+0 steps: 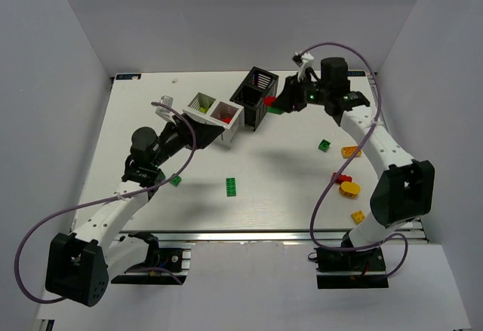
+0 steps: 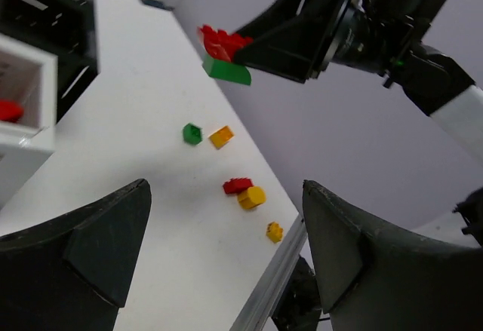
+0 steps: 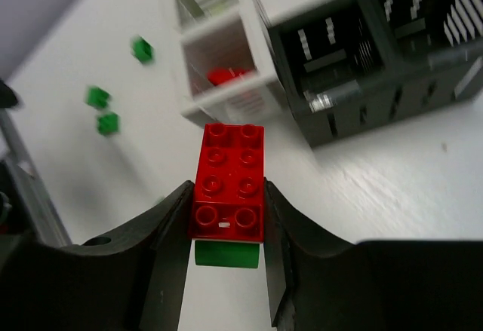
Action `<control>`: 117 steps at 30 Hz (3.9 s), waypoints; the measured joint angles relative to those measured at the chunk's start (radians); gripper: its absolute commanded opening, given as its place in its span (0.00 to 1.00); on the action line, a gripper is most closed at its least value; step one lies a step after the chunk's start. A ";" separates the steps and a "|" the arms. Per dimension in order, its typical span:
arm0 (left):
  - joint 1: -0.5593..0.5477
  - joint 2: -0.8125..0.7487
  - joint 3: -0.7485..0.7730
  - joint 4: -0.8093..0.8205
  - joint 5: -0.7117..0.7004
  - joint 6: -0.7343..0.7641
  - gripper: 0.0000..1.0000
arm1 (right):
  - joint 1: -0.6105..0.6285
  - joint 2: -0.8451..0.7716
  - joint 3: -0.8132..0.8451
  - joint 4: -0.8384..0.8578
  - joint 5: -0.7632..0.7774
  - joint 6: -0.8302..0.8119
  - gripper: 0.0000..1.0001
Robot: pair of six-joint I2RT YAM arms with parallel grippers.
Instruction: Sort the legos into containers by color
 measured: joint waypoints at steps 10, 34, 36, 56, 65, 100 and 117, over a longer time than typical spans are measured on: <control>-0.068 0.196 0.102 0.399 0.062 -0.077 0.88 | 0.000 0.019 0.092 0.447 -0.254 0.486 0.00; -0.080 0.532 0.423 0.713 0.037 -0.258 0.82 | 0.054 0.063 0.090 0.963 -0.310 1.095 0.00; -0.080 0.547 0.433 0.737 0.038 -0.284 0.81 | 0.062 0.063 0.090 0.968 -0.314 1.094 0.00; -0.073 0.616 0.440 0.866 0.057 -0.440 0.07 | 0.083 0.097 0.091 0.965 -0.333 1.033 0.00; -0.057 0.625 0.442 0.880 0.066 -0.448 0.01 | 0.073 0.137 0.149 0.952 -0.365 1.019 0.00; 0.154 0.279 0.426 -0.198 -0.003 0.151 0.00 | 0.119 0.241 0.281 0.227 -0.142 0.082 0.00; 0.154 0.049 0.350 -0.533 -0.175 0.270 0.00 | 0.260 0.435 0.406 -0.005 0.008 -0.230 0.00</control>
